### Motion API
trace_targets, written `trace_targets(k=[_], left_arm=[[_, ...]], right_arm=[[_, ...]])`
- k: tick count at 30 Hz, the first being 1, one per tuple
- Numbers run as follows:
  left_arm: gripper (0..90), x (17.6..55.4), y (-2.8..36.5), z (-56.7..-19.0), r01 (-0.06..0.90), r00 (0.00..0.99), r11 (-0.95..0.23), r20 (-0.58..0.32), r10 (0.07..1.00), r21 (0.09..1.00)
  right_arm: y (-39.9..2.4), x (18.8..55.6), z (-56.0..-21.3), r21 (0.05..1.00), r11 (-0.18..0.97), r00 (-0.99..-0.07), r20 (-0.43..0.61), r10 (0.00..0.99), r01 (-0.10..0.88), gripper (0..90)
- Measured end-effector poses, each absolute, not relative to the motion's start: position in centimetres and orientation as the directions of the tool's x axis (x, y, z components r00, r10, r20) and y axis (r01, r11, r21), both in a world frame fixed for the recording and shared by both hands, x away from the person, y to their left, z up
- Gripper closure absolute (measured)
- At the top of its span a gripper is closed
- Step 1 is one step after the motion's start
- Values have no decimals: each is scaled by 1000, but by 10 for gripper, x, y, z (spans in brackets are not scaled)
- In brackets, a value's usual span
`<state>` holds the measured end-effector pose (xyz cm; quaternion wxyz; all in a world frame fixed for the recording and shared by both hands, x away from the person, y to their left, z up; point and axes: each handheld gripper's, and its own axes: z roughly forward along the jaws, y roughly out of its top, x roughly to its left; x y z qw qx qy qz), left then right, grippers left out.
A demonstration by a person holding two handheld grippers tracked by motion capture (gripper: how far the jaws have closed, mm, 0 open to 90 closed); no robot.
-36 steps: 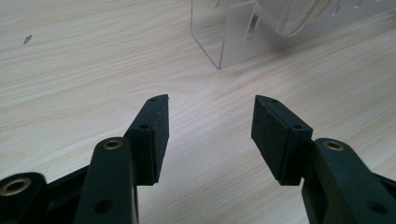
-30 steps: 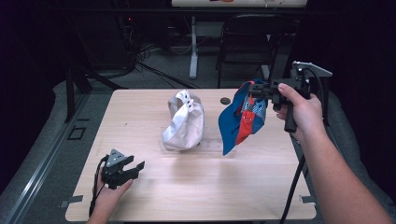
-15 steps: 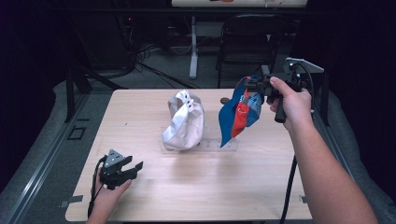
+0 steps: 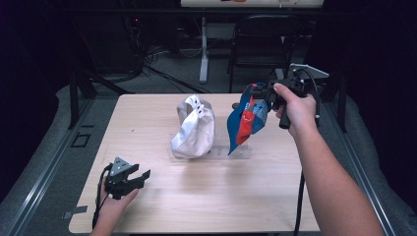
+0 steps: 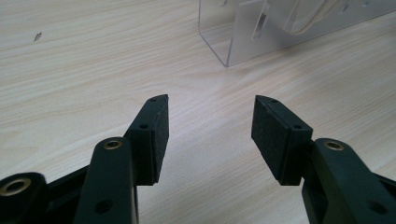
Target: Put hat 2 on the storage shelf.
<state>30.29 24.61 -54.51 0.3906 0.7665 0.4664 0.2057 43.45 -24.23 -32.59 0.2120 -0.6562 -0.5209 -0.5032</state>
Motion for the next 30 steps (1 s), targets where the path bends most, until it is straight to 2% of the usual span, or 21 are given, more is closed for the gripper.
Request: trace_targets(k=[23, 30], left_arm=[[474, 303, 246, -545, 551, 481, -261, -46, 876, 792], [474, 303, 246, -545, 551, 483, -264, -44, 875, 792]], right_arm=[[-232, 433, -358, 221, -325, -23, 856, 517, 920, 783], [-230, 431, -365, 223, -275, -33, 828, 560, 935, 782]])
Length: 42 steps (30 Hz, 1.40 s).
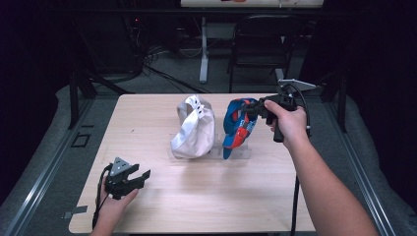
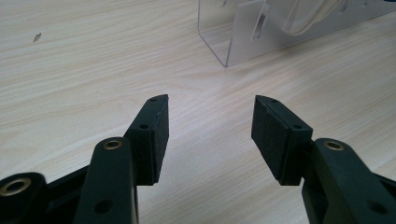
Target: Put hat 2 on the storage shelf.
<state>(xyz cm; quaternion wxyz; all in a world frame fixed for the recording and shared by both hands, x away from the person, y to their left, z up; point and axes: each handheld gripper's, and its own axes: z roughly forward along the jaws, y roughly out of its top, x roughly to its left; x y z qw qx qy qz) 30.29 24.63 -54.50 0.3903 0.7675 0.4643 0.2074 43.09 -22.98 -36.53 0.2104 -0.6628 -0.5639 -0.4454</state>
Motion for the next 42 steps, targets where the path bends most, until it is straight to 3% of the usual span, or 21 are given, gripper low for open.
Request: trace_targets(k=[9, 18, 33, 42], left_arm=[[474, 303, 246, -545, 550, 483, -264, -44, 874, 792], [474, 303, 246, -545, 557, 484, -268, -45, 874, 786], [474, 306, 242, -546, 549, 493, -269, -47, 869, 791], [473, 308, 238, -546, 551, 500, -278, -44, 865, 787]], right_arm=[[-233, 427, -368, 231, -272, -35, 817, 576, 934, 773], [-241, 421, -366, 258, -271, -47, 799, 600, 927, 705], [-255, 397, -357, 369, -222, -113, 700, 705, 902, 638], [-256, 372, -370, 471, -151, -197, 610, 767, 869, 593]])
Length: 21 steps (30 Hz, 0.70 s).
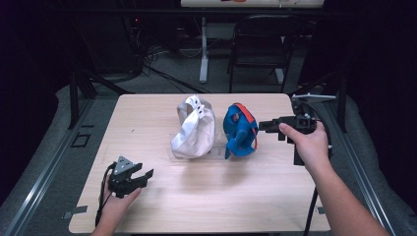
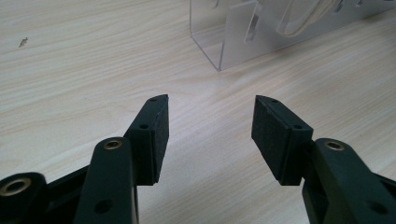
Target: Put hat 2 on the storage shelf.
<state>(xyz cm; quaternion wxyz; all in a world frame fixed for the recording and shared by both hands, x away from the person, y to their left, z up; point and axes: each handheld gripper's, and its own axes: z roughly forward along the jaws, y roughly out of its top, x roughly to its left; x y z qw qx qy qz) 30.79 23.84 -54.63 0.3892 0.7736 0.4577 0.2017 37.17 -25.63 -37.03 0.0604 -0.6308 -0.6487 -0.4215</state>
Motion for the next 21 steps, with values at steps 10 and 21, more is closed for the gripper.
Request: trace_targets(k=[10, 21], left_arm=[[473, 309, 237, -547, 550, 503, -277, -48, 863, 788], [470, 309, 236, -549, 548, 507, -279, -49, 860, 789]], right_arm=[[-256, 340, -411, 545, -115, -264, 567, 780, 830, 551], [-247, 307, -464, 602, -69, -319, 513, 797, 796, 523]])
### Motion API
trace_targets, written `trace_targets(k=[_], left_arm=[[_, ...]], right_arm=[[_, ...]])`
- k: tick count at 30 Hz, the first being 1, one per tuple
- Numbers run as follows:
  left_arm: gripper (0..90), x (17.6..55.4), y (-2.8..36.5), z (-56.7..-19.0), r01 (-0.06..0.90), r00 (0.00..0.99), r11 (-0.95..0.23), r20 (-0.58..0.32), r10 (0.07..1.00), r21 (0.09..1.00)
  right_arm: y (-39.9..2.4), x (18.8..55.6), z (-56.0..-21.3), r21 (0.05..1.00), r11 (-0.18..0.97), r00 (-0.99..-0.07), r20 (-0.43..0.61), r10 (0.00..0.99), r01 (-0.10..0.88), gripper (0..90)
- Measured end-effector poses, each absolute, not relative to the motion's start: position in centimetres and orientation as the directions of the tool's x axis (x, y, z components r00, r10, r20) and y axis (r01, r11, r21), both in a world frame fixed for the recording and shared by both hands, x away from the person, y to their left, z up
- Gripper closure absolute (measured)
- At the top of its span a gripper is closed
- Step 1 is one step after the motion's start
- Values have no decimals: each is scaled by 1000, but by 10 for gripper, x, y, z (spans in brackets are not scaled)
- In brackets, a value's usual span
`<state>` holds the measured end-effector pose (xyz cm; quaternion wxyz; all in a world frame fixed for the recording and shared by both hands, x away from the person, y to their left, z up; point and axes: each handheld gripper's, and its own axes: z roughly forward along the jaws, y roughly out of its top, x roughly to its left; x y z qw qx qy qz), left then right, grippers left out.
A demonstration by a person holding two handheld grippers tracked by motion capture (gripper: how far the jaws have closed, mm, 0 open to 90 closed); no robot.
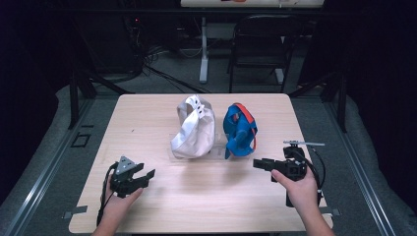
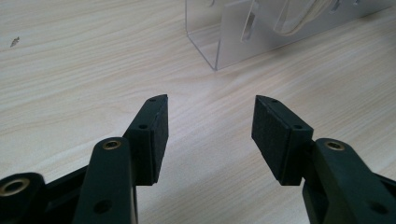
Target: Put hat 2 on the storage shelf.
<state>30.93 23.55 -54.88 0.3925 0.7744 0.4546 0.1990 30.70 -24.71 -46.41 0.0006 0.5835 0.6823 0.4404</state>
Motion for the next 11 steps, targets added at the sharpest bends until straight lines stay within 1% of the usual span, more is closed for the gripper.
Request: trace_targets(k=[6, 9, 11], left_arm=[[470, 309, 235, -549, 547, 510, -282, -47, 859, 788], [471, 308, 233, -550, 546, 512, -278, -52, 857, 790], [472, 307, 230, -548, 541, 526, -296, -42, 850, 788]], right_arm=[[-248, 295, -488, 631, -94, -305, 494, 814, 770, 514], [-250, 290, -500, 664, -91, -301, 451, 840, 742, 498], [-251, 287, -508, 680, -87, -297, 428, 853, 728, 495]])
